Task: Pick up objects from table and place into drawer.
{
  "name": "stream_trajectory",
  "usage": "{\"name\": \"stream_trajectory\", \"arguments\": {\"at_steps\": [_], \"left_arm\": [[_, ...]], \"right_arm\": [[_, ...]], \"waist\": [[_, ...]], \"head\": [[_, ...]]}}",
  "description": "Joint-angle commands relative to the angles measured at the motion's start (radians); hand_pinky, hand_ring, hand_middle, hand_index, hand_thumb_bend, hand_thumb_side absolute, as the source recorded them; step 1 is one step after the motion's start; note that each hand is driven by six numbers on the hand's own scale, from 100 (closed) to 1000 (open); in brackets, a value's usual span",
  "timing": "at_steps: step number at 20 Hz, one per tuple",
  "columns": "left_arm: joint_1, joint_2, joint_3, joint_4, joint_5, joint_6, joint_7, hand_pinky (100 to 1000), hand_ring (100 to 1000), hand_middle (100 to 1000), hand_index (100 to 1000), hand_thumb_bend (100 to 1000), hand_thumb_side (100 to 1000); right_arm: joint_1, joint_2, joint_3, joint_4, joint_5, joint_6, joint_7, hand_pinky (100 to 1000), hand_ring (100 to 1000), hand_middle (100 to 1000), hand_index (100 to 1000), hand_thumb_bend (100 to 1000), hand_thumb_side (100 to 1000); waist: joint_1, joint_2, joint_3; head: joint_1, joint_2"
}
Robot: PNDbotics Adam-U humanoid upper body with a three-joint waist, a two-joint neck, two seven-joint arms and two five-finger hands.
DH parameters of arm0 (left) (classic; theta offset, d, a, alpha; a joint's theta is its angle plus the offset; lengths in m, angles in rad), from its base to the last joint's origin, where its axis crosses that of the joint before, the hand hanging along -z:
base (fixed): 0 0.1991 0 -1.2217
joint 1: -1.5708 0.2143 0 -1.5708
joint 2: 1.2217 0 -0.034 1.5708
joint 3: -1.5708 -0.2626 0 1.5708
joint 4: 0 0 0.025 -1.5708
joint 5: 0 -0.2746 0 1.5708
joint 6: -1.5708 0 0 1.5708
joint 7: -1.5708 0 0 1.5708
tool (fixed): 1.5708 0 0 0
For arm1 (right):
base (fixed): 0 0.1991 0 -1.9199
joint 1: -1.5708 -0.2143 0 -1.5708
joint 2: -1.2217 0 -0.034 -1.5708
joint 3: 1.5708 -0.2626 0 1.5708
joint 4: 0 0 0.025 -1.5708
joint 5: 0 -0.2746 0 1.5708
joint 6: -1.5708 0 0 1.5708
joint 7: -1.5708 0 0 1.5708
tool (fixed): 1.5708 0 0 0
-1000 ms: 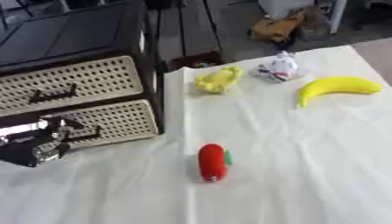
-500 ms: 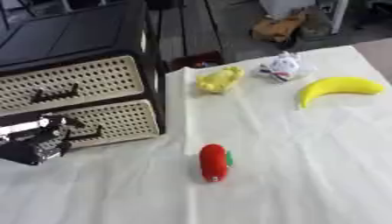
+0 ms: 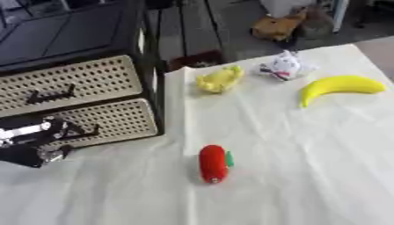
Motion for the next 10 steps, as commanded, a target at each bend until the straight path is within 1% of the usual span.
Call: {"name": "stream_trajectory", "arguments": {"at_steps": [1, 6, 10], "left_arm": [[-0.012, 0.018, 0.008, 0.012, -0.012, -0.001, -0.007, 100, 100, 101, 898, 100, 535], [-0.010, 0.013, 0.009, 0.034, -0.011, -0.001, -0.019, 100, 100, 100, 853, 100, 536], [-0.010, 0.011, 0.012, 0.046, -0.010, 0.001, -0.021, 100, 100, 100, 841, 100, 536]], "right_arm": [[-0.012, -0.014, -0.011, -0.016, -0.003, 0.001, 0.001, 646, 807, 729, 867, 100, 1000], [-0.010, -0.010, -0.012, -0.016, -0.001, 0.005, 0.001, 647, 807, 726, 867, 100, 1000], [-0.008, -0.009, -0.014, -0.016, 0.001, 0.004, 0.001, 647, 808, 726, 866, 100, 1000]], "waist": [[-0.006, -0.017, -0.003], [-0.004, -0.016, -0.005], [-0.004, -0.015, -0.007]], "head": [[0.001, -0.011], [0.000, -0.012], [-0.001, -0.014]]}}
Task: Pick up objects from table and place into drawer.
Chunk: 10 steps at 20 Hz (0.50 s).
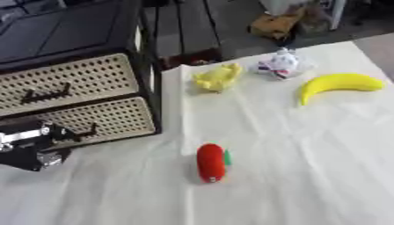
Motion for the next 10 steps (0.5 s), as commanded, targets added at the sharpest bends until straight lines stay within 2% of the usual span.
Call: {"name": "stream_trajectory", "arguments": {"at_steps": [1, 4, 7, 10], "left_arm": [[-0.009, 0.019, 0.011, 0.007, -0.004, 0.001, -0.004, 100, 100, 100, 842, 100, 536], [-0.011, 0.019, 0.013, 0.008, -0.004, 0.002, 0.005, 100, 100, 100, 837, 100, 533], [-0.011, 0.019, 0.016, 0.010, -0.002, 0.009, 0.019, 100, 100, 100, 887, 100, 530], [-0.011, 0.020, 0.017, 0.011, 0.008, 0.013, 0.025, 100, 100, 100, 870, 100, 525]], "right_arm": [[-0.008, -0.016, -0.012, -0.016, 0.002, 0.003, 0.000, 647, 808, 726, 865, 100, 1000], [-0.008, -0.013, -0.012, -0.016, 0.003, 0.005, 0.003, 647, 808, 725, 865, 100, 1000], [-0.008, -0.011, -0.011, -0.016, 0.004, 0.007, 0.005, 648, 809, 724, 864, 100, 1000], [-0.005, -0.010, -0.012, -0.016, 0.005, 0.008, 0.008, 648, 809, 724, 864, 100, 1000]], "waist": [[-0.006, -0.018, -0.002], [-0.006, -0.017, -0.003], [-0.005, -0.014, -0.005], [-0.004, -0.013, -0.004]], "head": [[0.000, -0.014], [0.000, -0.016], [0.001, -0.020], [-0.002, -0.020]]}}
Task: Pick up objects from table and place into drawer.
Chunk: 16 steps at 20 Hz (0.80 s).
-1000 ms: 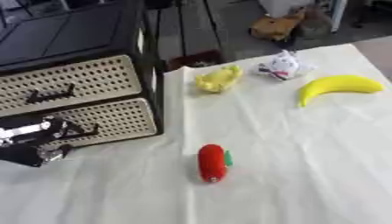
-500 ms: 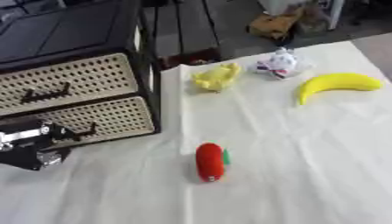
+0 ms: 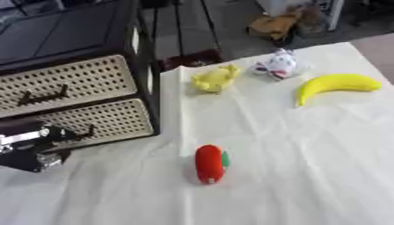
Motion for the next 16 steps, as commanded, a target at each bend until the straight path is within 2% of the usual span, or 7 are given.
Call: {"name": "stream_trajectory", "arguments": {"at_steps": [1, 6, 10, 16], "left_arm": [[-0.009, 0.022, 0.011, 0.001, 0.007, 0.003, 0.008, 100, 100, 100, 875, 100, 525], [-0.009, 0.035, 0.008, -0.042, 0.004, -0.011, 0.015, 100, 100, 100, 889, 100, 519], [-0.010, 0.040, 0.009, -0.053, -0.001, -0.006, 0.025, 100, 100, 100, 887, 100, 519], [-0.009, 0.033, 0.011, -0.022, -0.017, 0.003, 0.026, 100, 100, 100, 814, 100, 523]], "right_arm": [[-0.005, -0.017, -0.012, -0.016, 0.005, 0.004, 0.003, 649, 809, 724, 864, 100, 1000], [0.002, -0.017, -0.014, -0.016, 0.010, 0.007, 0.004, 649, 810, 723, 865, 100, 1000], [-0.004, -0.015, -0.012, -0.016, 0.006, 0.008, 0.004, 649, 810, 724, 865, 100, 1000], [-0.008, -0.015, -0.014, -0.016, 0.002, 0.006, 0.000, 649, 810, 724, 866, 100, 1000]], "waist": [[-0.006, -0.016, 0.002], [-0.007, -0.016, 0.014], [-0.007, -0.015, 0.010], [-0.005, -0.011, 0.002]], "head": [[-0.003, -0.011], [-0.005, -0.002], [-0.004, -0.009], [-0.004, -0.019]]}}
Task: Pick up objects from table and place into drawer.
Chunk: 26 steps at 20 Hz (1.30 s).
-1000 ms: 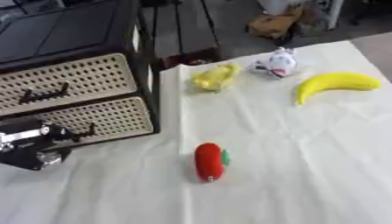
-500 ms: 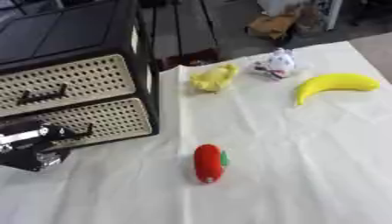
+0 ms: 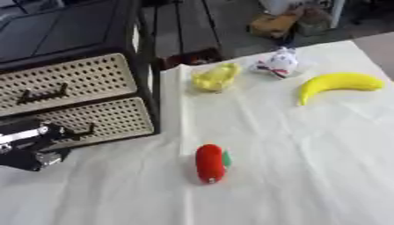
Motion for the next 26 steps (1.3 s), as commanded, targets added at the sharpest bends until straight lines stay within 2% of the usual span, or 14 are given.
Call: {"name": "stream_trajectory", "arguments": {"at_steps": [1, 7, 11, 16, 26], "left_arm": [[-0.012, 0.031, 0.012, 0.008, -0.006, 0.004, 0.000, 100, 100, 100, 801, 100, 523], [-0.010, 0.026, 0.018, 0.032, -0.013, 0.003, -0.004, 100, 100, 100, 757, 100, 526], [-0.009, 0.025, 0.018, 0.035, -0.018, -0.004, -0.001, 100, 100, 100, 680, 100, 527], [0.000, 0.029, 0.014, 0.023, -0.034, -0.014, 0.002, 100, 100, 102, 629, 100, 525], [0.036, 0.040, 0.002, -0.019, -0.059, -0.021, 0.004, 100, 100, 107, 609, 100, 522]], "right_arm": [[-0.016, -0.016, -0.011, -0.016, -0.004, 0.001, -0.004, 649, 809, 724, 866, 100, 1000], [-0.015, -0.012, -0.013, -0.016, -0.003, -0.002, -0.005, 649, 810, 723, 865, 100, 1000], [-0.013, -0.011, -0.014, -0.016, -0.001, 0.000, -0.005, 650, 811, 722, 865, 100, 1000], [-0.009, -0.012, -0.017, -0.016, 0.001, 0.000, -0.009, 650, 810, 722, 865, 100, 1000], [0.005, -0.010, -0.024, -0.016, 0.007, 0.002, -0.023, 650, 810, 722, 865, 100, 1000]], "waist": [[-0.005, -0.016, -0.004], [-0.001, -0.011, -0.014], [-0.001, -0.010, -0.012], [-0.004, -0.013, -0.007], [-0.016, -0.026, 0.012]], "head": [[0.000, -0.019], [0.000, -0.028], [-0.004, -0.025], [-0.009, -0.017], [-0.020, -0.002]]}}
